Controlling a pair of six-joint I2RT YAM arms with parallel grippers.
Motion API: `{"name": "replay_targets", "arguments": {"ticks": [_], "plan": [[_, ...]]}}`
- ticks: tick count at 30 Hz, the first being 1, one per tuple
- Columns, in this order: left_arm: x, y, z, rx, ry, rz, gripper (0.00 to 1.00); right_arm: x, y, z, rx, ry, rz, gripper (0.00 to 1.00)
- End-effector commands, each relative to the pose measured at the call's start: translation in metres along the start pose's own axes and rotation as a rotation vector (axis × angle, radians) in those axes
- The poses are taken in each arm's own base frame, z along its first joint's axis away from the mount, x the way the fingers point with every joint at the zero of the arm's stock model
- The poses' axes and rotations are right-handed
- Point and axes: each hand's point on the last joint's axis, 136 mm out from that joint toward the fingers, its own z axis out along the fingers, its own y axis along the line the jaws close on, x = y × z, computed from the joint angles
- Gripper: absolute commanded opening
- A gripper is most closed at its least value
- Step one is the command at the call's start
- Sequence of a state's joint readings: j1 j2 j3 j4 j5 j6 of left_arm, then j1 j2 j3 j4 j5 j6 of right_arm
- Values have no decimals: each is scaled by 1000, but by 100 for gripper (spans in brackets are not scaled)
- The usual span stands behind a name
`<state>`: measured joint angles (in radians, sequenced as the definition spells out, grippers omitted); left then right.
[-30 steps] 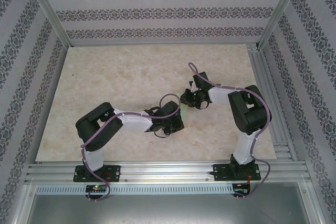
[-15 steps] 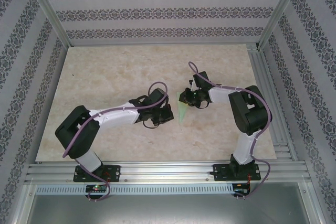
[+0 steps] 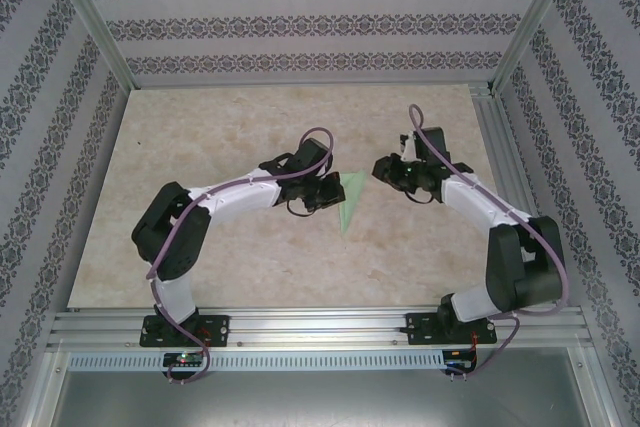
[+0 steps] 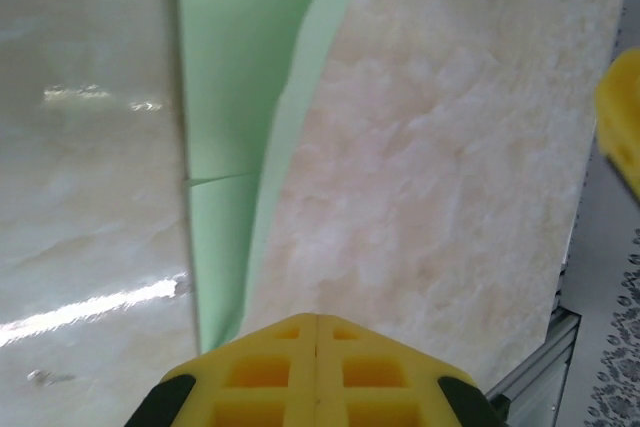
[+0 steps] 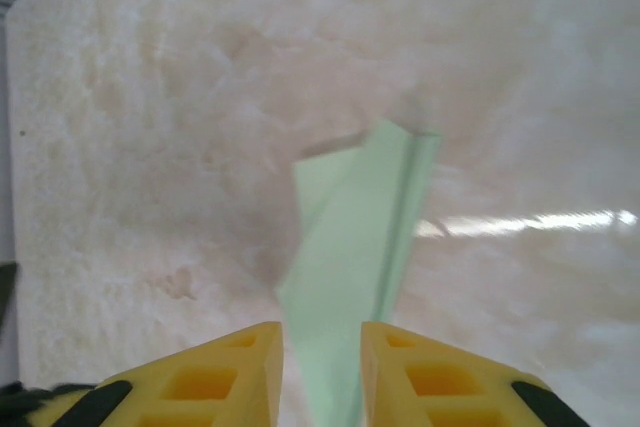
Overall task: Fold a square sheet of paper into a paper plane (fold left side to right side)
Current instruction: Fold the wing for the fifth time at the center of the table.
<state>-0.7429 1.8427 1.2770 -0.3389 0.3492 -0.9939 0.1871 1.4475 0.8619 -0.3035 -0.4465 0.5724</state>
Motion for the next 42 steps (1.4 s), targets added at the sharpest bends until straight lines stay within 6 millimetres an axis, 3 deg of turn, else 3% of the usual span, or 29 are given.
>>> {"name": "replay_targets", "arguments": {"ticks": [1,5,13,23,33,42], "plan": [[7,-13,10,31,54,49,0,26,-36,-8,92,50,27,27],[8,-12,29,22,101,58,0,39,-50,-15,104,52,58,28],[-15,-7,58,-58,136,124,0,63,-61,-19,112,73,91,28],[-34,26,70,-112,138,91,0,86,-49,-19,31,95,109,26],[-35,32,80,-105,146,81,0,105,-13,4,-57,128,94,22],[-39,42,80,-133,133,73,0,111,37,37,-187,125,125,14]]}}
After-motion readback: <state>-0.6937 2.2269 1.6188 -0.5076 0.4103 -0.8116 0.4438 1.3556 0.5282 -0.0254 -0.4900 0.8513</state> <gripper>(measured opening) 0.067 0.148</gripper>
